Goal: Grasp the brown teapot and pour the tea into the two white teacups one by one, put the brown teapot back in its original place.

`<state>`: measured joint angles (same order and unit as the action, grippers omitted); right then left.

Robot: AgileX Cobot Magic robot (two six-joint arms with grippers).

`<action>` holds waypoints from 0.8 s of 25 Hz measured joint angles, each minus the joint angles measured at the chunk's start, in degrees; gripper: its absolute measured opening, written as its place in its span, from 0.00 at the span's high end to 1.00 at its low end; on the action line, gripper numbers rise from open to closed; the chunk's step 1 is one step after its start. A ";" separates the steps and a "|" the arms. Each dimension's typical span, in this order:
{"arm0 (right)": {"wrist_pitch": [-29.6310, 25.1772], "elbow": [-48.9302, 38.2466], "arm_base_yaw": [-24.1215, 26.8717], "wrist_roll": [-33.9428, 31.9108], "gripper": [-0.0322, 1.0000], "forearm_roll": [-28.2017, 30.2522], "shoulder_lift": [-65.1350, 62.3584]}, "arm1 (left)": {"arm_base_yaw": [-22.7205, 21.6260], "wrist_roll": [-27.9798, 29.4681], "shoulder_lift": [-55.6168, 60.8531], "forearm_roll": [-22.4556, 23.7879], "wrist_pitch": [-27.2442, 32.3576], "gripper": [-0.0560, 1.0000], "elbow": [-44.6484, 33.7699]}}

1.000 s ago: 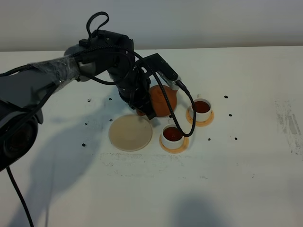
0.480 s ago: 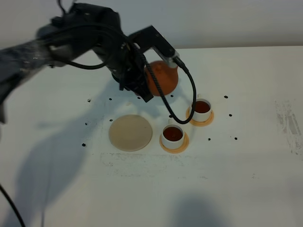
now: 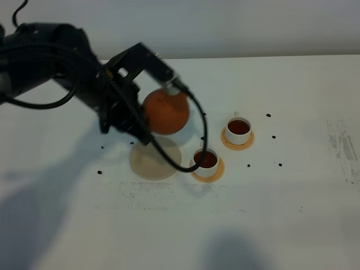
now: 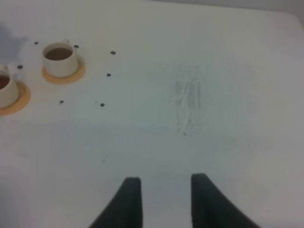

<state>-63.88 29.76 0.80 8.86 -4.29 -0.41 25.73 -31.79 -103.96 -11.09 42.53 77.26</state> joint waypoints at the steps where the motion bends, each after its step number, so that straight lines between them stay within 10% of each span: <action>1: 0.00 0.00 0.00 0.00 0.72 0.00 0.00 | -0.63 0.08 0.13 0.00 -0.05 0.86 -1.07; 20: 0.00 0.00 0.00 0.00 0.72 0.00 0.00 | -2.49 1.24 -6.75 -0.53 -2.83 0.86 -5.52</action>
<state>-63.88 29.76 0.80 8.86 -4.29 -0.41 23.24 -30.55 -110.71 -11.62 39.70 71.74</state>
